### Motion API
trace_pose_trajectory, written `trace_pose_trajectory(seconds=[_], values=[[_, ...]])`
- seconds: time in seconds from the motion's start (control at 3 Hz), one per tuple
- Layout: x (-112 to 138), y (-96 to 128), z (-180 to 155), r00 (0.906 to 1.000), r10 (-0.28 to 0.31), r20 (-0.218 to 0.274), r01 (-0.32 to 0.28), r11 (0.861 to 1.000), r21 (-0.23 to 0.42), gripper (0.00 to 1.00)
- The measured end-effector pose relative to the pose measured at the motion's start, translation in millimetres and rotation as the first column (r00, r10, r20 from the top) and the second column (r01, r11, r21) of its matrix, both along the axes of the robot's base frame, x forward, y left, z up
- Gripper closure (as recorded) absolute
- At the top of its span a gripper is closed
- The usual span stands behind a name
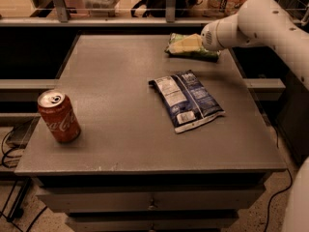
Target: Move green jalapeno chip bag near coke can
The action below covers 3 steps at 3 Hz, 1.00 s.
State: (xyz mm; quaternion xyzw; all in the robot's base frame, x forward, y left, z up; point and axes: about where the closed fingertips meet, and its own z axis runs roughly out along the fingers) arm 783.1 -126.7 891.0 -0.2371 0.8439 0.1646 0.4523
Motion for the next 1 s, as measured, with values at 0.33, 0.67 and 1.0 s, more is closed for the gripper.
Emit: trace_pose_trajectory(seconds=[0.33, 0.67, 1.0], values=[[23, -4, -13, 0.9989, -0.047, -0.006, 0.047, 0.999, -0.004, 0.00], [41, -13, -28, 0.9958, -0.087, -0.028, 0.086, 0.996, -0.028, 0.00], [48, -19, -36, 0.9946, -0.100, -0.026, 0.099, 0.994, -0.042, 0.16]])
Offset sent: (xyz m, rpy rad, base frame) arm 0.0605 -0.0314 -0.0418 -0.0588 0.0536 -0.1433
